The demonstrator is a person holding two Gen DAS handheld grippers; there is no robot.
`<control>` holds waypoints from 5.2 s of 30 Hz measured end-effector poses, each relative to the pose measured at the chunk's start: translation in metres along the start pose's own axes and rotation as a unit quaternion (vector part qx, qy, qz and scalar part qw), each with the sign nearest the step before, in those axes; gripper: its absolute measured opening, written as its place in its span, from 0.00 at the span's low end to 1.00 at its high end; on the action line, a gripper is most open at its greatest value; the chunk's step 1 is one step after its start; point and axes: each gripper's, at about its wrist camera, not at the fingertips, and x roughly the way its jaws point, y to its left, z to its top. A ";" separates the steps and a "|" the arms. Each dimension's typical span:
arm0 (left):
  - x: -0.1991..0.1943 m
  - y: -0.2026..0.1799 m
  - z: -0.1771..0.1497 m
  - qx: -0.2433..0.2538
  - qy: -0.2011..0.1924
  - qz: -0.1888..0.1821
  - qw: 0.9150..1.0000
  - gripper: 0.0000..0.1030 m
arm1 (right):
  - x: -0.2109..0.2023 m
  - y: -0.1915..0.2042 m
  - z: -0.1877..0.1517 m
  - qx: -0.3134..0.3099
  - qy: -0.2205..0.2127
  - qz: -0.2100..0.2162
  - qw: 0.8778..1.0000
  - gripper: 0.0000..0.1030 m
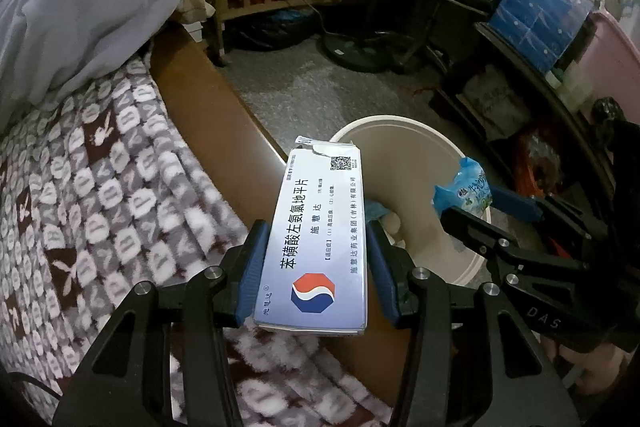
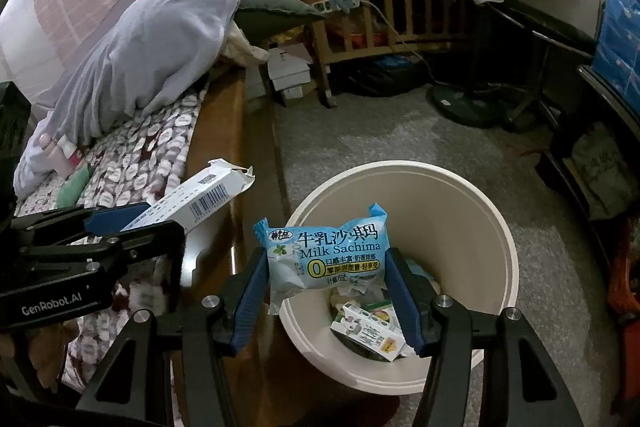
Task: Collect trash
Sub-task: 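Carry the medicine box and Milk Sachima packet over the cream bucket, then open both tools to drop the box and packet into the bucket, then return both tools over the remaining items on the blanket, then grasp the white tissue pack with the left tool while the right tool grasps the green towel, then carry the tissue pack and green towel over the cream bucket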
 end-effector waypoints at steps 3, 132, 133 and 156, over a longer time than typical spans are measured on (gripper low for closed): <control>0.002 -0.003 0.002 0.001 0.001 -0.003 1.000 0.46 | -0.001 -0.005 -0.001 0.003 0.001 -0.003 1.000 0.55; -0.114 0.558 -0.162 -0.477 -0.052 0.209 0.852 0.55 | 0.243 0.518 0.081 -0.077 0.144 0.323 0.932 0.43; -0.112 0.557 -0.158 -0.477 -0.060 0.212 0.851 0.55 | 0.240 0.514 0.082 -0.082 0.140 0.324 0.932 0.43; -0.138 0.367 -0.143 -0.316 -0.043 0.171 0.932 0.10 | 0.113 0.361 0.025 -0.126 0.105 0.268 0.949 0.42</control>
